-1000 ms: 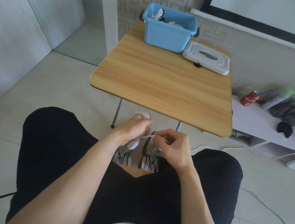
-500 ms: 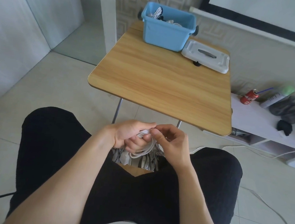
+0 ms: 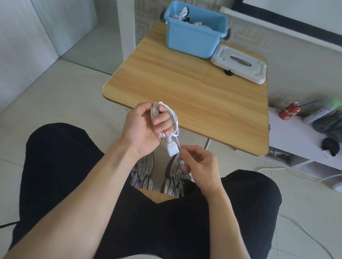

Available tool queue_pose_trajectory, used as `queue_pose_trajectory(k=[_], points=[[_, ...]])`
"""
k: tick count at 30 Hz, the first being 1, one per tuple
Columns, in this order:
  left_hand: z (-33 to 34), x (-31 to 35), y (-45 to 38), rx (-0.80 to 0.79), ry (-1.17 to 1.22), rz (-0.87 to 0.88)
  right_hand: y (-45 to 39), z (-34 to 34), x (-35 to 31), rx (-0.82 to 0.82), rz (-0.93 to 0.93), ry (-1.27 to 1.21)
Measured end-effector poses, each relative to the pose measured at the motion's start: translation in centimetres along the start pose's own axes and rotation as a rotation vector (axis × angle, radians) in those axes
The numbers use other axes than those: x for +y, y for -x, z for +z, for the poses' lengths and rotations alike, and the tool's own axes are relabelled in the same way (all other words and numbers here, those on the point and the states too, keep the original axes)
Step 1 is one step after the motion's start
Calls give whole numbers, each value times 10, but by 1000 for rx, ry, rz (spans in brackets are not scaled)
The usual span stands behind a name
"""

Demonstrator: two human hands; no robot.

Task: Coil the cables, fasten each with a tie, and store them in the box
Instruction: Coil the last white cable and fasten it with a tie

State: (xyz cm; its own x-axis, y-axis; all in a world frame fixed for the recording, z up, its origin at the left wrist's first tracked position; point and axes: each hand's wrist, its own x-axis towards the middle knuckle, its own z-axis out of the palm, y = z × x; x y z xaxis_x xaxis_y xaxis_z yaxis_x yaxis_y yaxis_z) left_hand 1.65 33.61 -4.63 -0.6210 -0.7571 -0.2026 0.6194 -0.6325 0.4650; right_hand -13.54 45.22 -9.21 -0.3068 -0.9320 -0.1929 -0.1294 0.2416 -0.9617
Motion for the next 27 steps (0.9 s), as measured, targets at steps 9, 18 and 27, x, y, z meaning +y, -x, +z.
queue_pose_trajectory(k=[9,18,27], points=[[-6,-13,-14,362,-469,263,5,3,2,-289,89,287],[-25,-25,-2,170,-1465,-121,6,4,-6,-70,-44,251],[-14,-20,8,-216,-1217,-646,6,-4,-7,185,-50,22]])
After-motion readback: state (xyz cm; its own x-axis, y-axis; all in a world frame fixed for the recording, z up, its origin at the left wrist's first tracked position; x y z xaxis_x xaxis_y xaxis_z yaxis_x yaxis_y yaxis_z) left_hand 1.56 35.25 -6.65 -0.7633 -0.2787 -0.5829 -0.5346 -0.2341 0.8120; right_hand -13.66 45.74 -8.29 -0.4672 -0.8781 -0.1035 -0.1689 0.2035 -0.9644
